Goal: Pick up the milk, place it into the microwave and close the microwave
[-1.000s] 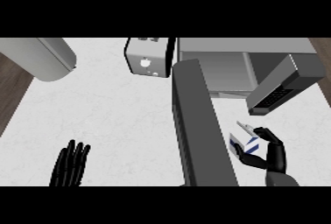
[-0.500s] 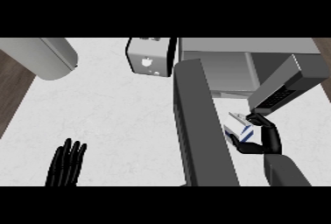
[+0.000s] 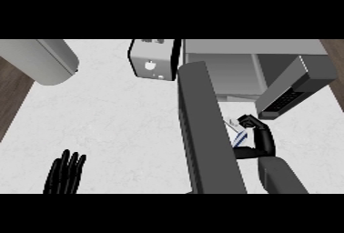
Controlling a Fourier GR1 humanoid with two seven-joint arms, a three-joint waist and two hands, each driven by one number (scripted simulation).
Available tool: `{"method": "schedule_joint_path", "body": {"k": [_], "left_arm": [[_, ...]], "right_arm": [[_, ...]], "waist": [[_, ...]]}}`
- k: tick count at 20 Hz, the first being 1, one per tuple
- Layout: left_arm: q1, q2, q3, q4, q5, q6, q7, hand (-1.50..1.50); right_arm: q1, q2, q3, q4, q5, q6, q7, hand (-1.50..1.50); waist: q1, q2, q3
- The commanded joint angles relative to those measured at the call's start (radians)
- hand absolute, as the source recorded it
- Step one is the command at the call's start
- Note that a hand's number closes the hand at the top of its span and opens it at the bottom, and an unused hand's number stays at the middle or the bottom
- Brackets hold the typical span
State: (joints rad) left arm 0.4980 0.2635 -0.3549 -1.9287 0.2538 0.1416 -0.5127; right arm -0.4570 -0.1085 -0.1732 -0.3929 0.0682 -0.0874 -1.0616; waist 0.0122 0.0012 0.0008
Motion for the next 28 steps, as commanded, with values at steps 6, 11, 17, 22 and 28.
{"method": "schedule_joint_path", "body": {"k": [6,11,17,22,28], "left_arm": [[-0.052,-0.018,0.035,0.008,0.008,-0.001,0.066,-1.50],[-0.007,0.008,0.079,0.047,0.035,-0.067,0.004,-1.50],[0.021,-0.012,0.071,0.018,0.030,-0.074,0.000,-1.50],[-0.006,0.006,0.119,0.084,0.036,-0.120,-0.046,-1.50],[-0.032,0.017,0.123,0.074,0.071,-0.145,0.010,-1.50]], "right_arm": [[0.025,0.058,0.038,-0.160,0.025,-0.121,0.031,1.50],[-0.012,0.076,0.058,-0.325,0.020,-0.178,0.226,1.50],[-0.195,0.034,0.036,-0.116,0.073,-0.254,0.284,1.50],[-0.307,0.009,0.039,0.007,0.132,-0.352,0.346,1.50],[-0.428,-0.056,0.019,0.163,0.174,-0.449,0.365,1.50]], "waist": [[-0.009,-0.001,-0.001],[-0.012,-0.005,-0.001],[0.007,0.002,0.000],[0.018,0.006,0.000],[0.044,0.018,0.001]]}}
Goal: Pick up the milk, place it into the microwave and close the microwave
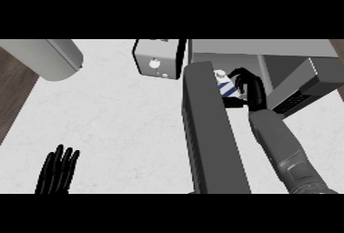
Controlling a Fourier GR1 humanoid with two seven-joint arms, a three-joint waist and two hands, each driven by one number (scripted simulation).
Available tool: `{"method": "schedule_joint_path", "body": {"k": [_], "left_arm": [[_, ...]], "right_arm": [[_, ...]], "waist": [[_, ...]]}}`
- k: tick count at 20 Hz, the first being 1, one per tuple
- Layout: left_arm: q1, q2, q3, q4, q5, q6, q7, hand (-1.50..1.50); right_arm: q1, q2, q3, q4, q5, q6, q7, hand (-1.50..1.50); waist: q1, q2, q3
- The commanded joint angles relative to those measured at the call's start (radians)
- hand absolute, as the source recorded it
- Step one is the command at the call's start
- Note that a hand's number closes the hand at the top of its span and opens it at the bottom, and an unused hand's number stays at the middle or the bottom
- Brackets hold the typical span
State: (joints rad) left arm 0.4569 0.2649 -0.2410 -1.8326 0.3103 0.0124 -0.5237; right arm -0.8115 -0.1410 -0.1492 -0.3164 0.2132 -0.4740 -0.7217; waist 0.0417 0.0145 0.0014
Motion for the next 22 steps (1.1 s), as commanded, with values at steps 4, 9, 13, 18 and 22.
{"method": "schedule_joint_path", "body": {"k": [4,9,13,18,22], "left_arm": [[-0.055,-0.015,-0.009,0.011,-0.019,0.005,0.020,-1.50],[-0.064,0.006,-0.001,0.041,-0.067,0.030,0.039,-1.50],[-0.069,0.027,0.002,0.030,-0.082,0.026,0.055,-1.50],[-0.099,0.010,-0.026,0.069,-0.126,0.035,0.037,-1.50],[-0.134,0.021,-0.001,0.088,-0.125,0.035,0.050,-1.50]], "right_arm": [[-0.125,-0.066,-0.015,0.144,0.040,-0.085,0.049,1.50],[-0.170,-0.088,0.012,0.186,0.090,-0.226,0.101,1.50],[-0.206,-0.115,-0.013,0.193,0.078,-0.315,0.133,1.50],[-0.209,-0.109,0.034,0.237,0.135,-0.365,0.140,-1.50],[-0.220,-0.109,0.056,0.254,0.161,-0.367,0.154,-1.50]], "waist": [[0.027,0.015,0.002],[0.058,0.031,0.003],[0.071,0.034,0.004],[0.082,0.042,0.003],[0.081,0.043,0.003]]}}
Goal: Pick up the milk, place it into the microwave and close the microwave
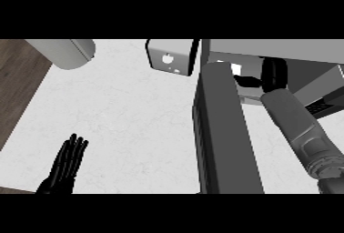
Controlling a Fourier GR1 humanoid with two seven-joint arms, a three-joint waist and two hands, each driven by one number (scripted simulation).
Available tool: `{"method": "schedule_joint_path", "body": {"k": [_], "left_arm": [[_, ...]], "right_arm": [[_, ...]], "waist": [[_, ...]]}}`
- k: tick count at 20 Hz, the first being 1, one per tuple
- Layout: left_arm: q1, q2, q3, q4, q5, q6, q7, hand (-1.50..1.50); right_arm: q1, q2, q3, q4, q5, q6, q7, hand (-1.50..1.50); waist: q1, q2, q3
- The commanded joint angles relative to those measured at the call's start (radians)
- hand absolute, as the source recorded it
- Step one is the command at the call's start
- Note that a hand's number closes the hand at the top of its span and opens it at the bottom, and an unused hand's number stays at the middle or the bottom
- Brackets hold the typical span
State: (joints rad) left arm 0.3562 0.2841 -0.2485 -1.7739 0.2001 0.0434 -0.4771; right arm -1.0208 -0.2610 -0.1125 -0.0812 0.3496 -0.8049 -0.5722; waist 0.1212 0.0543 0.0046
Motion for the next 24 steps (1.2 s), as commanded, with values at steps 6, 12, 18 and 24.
{"method": "schedule_joint_path", "body": {"k": [6,12,18,24], "left_arm": [[-0.021,-0.016,-0.025,0.017,-0.016,-0.005,0.000,-1.50],[-0.055,-0.031,-0.026,0.012,-0.001,-0.005,0.030,-1.50],[-0.027,-0.049,-0.069,-0.009,-0.033,0.004,0.016,-1.50],[-0.014,-0.052,-0.093,0.010,-0.068,0.003,-0.008,-1.50]], "right_arm": [[-0.018,0.023,0.009,0.014,0.012,0.100,-0.024,-1.50],[0.033,0.034,-0.035,-0.012,-0.035,0.211,-0.122,-1.50],[0.061,0.042,-0.105,-0.034,-0.106,0.303,-0.191,-1.50],[0.152,0.059,-0.165,-0.036,-0.166,0.376,-0.281,-1.50]], "waist": [[0.009,0.002,0.001],[-0.012,0.000,0.002],[-0.023,-0.013,0.002],[-0.050,-0.023,0.000]]}}
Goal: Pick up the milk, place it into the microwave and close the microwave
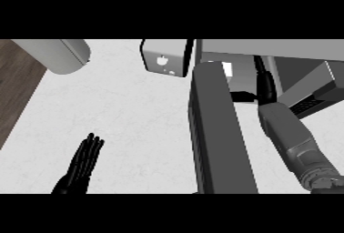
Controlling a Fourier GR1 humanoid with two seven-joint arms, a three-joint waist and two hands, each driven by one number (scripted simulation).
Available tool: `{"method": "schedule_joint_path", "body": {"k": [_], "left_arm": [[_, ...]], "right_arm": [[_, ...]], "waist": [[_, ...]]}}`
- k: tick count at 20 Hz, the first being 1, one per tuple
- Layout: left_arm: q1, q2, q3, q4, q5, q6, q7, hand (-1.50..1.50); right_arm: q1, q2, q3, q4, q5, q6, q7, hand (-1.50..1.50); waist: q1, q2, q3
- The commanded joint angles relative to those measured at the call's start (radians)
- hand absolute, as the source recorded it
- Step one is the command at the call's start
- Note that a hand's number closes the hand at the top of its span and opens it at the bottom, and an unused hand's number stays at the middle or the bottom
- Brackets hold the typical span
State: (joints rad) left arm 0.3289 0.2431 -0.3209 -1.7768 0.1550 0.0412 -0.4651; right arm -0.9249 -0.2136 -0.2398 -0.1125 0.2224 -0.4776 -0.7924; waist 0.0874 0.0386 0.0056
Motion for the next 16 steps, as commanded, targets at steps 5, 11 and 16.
{"method": "schedule_joint_path", "body": {"k": [5,11,16], "left_arm": [[-0.058,-0.033,-0.021,0.034,-0.035,0.017,0.018,-1.50],[-0.032,-0.046,-0.055,-0.022,-0.047,0.031,0.071,-1.50],[-0.082,-0.063,-0.054,0.015,-0.070,0.039,0.088,-1.50]], "right_arm": [[0.100,0.036,-0.051,-0.002,-0.050,0.079,-0.119,-1.50],[0.168,0.010,-0.069,-0.006,-0.079,0.302,-0.186,-1.50],[0.253,0.022,-0.074,-0.007,-0.091,0.382,-0.245,-1.50]], "waist": [[-0.031,-0.010,-0.001],[-0.047,-0.021,-0.002],[-0.057,-0.024,-0.002]]}}
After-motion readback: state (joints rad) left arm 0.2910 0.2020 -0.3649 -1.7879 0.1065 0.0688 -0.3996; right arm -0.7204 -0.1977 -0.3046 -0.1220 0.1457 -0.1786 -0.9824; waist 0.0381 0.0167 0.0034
